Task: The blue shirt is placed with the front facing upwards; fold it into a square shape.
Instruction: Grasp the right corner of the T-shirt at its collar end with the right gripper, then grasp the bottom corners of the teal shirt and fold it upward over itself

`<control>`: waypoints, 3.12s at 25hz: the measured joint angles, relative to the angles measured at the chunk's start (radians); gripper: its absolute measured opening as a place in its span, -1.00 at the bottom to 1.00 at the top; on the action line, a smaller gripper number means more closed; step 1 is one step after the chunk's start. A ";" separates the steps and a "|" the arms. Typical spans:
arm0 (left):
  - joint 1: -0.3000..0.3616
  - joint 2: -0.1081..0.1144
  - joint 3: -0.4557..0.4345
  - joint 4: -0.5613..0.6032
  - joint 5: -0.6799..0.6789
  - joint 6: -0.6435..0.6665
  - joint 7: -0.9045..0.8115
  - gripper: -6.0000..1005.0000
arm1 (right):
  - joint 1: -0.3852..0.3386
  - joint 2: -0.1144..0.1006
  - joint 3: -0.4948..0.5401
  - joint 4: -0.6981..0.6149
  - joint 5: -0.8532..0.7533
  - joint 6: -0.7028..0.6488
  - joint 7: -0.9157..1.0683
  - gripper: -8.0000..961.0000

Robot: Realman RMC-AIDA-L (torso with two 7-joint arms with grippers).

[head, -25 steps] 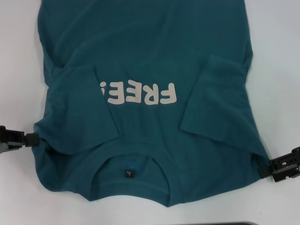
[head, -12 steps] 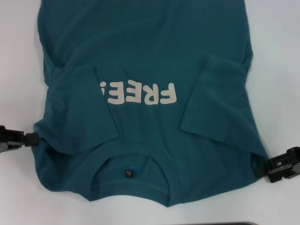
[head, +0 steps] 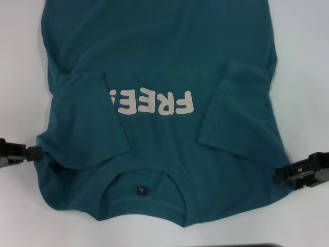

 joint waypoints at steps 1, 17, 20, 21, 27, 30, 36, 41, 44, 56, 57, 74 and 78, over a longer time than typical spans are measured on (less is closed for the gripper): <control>0.000 0.000 0.000 0.000 0.000 0.000 0.000 -0.96 | 0.000 0.001 0.000 0.000 0.011 0.007 0.003 0.79; 0.000 0.000 0.000 -0.001 0.000 0.006 0.000 -0.96 | 0.005 0.006 -0.004 0.009 0.057 0.029 0.015 0.79; 0.000 0.000 0.000 -0.004 0.000 0.006 -0.001 -0.96 | 0.002 0.001 -0.008 0.010 0.053 0.028 0.020 0.79; -0.001 0.000 0.000 -0.003 -0.001 0.005 -0.001 -0.96 | 0.000 -0.001 -0.006 0.010 0.053 0.027 0.022 0.79; -0.004 0.000 0.000 0.000 -0.002 0.004 -0.001 -0.96 | -0.004 0.000 -0.002 0.010 0.052 0.042 0.029 0.79; -0.007 0.000 0.000 0.000 -0.002 0.004 0.000 -0.96 | 0.001 0.004 -0.001 0.010 0.052 0.045 0.031 0.77; -0.008 -0.002 0.000 0.000 -0.002 0.005 0.000 -0.96 | 0.000 0.004 -0.005 0.003 0.059 0.047 0.027 0.74; -0.010 -0.002 0.000 0.000 -0.002 0.006 -0.002 -0.96 | 0.001 0.008 -0.016 0.000 0.043 0.046 0.027 0.46; -0.010 -0.002 0.000 0.000 -0.002 0.006 -0.003 -0.96 | 0.000 0.007 -0.018 -0.001 0.043 0.045 0.027 0.20; -0.011 -0.002 0.000 0.000 -0.001 0.008 -0.007 -0.96 | -0.006 0.000 -0.021 -0.002 0.041 0.035 0.019 -0.64; -0.011 -0.002 0.001 0.000 -0.001 0.008 -0.007 -0.96 | -0.005 0.000 -0.021 -0.002 0.041 0.033 0.018 -0.70; 0.016 0.021 0.134 0.000 0.041 0.049 -0.026 -0.96 | -0.023 -0.064 -0.058 -0.005 0.019 -0.042 0.014 -0.97; 0.017 0.016 0.152 0.000 0.071 0.053 -0.027 -0.96 | -0.027 -0.060 -0.060 -0.005 -0.015 -0.047 0.009 -0.96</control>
